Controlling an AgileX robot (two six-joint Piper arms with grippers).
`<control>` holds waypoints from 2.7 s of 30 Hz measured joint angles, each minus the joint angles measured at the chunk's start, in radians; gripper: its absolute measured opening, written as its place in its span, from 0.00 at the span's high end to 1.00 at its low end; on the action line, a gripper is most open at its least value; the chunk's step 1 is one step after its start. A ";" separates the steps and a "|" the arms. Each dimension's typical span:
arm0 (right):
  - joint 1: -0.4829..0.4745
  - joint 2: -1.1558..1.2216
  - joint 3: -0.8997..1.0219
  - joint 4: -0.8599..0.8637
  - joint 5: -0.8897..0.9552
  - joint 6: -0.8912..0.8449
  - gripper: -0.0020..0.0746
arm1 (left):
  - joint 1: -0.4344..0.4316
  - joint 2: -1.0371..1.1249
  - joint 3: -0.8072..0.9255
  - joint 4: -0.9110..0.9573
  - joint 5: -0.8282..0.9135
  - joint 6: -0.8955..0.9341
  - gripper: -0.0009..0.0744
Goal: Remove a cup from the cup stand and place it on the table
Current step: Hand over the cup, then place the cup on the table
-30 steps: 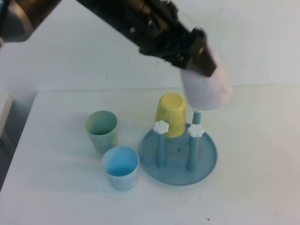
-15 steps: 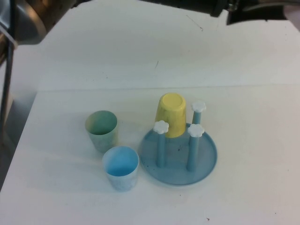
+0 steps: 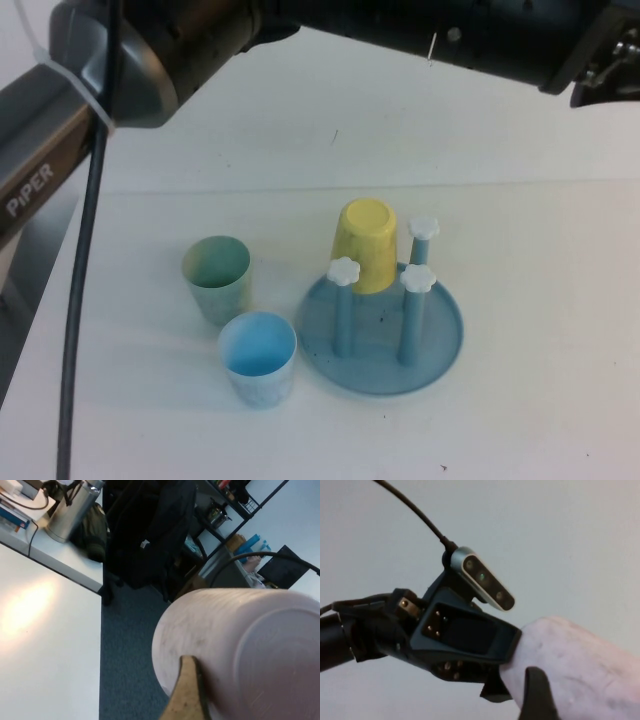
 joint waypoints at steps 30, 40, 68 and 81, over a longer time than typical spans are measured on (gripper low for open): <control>0.001 0.000 0.000 0.049 -0.042 0.016 0.83 | -0.056 0.045 0.000 -0.159 -0.040 0.098 0.31; 0.001 0.035 -0.002 0.023 -0.036 -0.095 0.95 | -0.039 0.045 -0.010 -0.073 -0.004 0.036 0.14; 0.094 1.040 -0.393 -1.148 0.367 0.496 0.95 | -0.070 -0.272 0.339 1.199 0.012 -0.345 0.99; 0.222 1.323 -0.485 -1.329 0.284 0.599 0.95 | -0.070 -0.545 0.777 1.206 -0.230 -0.354 0.99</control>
